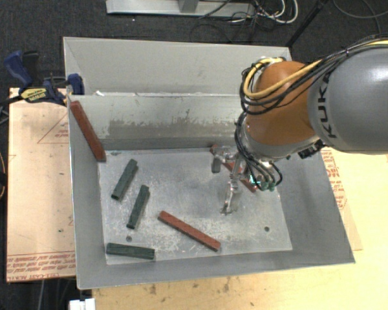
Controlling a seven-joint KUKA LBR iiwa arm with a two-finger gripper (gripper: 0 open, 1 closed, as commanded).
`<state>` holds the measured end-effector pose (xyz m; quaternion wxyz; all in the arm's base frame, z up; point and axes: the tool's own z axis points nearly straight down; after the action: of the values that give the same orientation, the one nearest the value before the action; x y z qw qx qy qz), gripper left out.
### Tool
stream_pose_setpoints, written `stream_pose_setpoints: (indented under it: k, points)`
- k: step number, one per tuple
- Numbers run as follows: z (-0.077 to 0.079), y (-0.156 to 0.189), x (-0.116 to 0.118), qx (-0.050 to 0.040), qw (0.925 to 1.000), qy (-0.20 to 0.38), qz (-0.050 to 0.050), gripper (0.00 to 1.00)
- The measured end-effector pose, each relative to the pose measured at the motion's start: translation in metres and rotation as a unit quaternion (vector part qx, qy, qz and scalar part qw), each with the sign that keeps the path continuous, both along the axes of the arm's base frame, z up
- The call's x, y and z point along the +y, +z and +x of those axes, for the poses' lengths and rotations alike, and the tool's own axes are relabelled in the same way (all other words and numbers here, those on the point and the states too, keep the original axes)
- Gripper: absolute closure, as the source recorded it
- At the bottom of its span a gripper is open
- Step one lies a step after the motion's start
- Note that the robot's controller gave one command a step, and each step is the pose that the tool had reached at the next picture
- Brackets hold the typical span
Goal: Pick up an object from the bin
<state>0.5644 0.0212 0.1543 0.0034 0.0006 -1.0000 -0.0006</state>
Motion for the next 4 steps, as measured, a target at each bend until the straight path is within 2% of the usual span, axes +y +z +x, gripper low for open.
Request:
stream_pose_setpoints:
  k: [1, 2, 3, 4]
  points:
    - [0.002, 0.005, 0.000, -0.0038, 1.0000, 0.000, 0.000, 0.00]
    - [-0.075, -0.063, 0.039, -0.0028, 0.9997, -0.022, 0.000, 1.00]
    - [-0.075, -0.063, 0.039, -0.0028, 0.9997, -0.023, 0.000, 1.00]
    - [-0.072, -0.016, 0.036, 0.0002, 0.9997, -0.024, 0.000, 1.00]
